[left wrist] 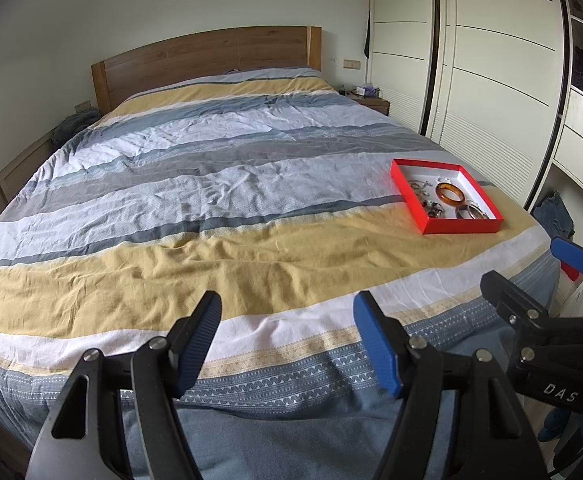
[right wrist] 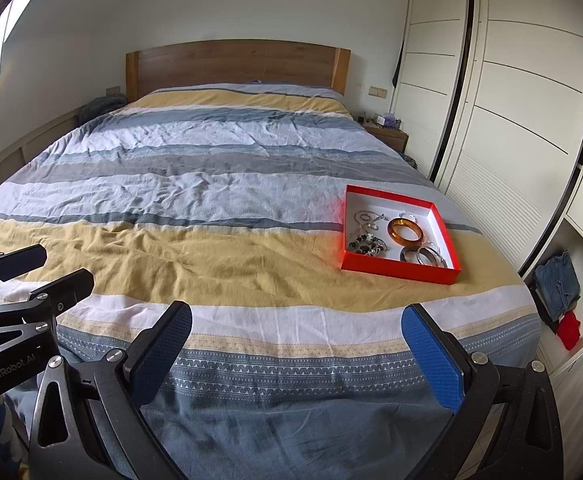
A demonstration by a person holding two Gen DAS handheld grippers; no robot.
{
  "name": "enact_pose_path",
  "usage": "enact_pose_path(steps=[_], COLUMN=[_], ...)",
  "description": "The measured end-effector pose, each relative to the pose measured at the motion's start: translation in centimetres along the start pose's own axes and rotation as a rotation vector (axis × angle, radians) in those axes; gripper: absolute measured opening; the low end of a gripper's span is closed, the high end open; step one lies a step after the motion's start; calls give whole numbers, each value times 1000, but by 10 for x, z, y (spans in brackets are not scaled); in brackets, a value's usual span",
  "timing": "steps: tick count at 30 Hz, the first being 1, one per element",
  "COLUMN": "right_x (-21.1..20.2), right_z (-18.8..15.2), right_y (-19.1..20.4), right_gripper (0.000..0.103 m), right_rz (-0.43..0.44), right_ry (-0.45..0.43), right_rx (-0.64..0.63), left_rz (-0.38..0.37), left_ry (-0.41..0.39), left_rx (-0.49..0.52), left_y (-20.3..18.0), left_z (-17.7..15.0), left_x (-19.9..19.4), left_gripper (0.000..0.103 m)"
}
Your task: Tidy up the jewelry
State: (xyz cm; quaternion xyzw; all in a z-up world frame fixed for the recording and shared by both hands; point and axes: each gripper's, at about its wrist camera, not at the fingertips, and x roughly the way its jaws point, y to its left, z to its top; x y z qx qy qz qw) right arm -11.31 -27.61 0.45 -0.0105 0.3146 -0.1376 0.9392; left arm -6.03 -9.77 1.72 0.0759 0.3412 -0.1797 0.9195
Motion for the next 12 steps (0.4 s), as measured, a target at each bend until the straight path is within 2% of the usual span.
enact_pose_path(steps=[12], right_x=[2], right_z=[-4], right_y=[2], right_gripper=[103], right_rz=[6], right_ry=[6], right_rx=[-6], left_rz=[-2], left_ry=[2], left_rx=[-1], left_y=[1], left_z=[1], left_x=[0], left_gripper=[67])
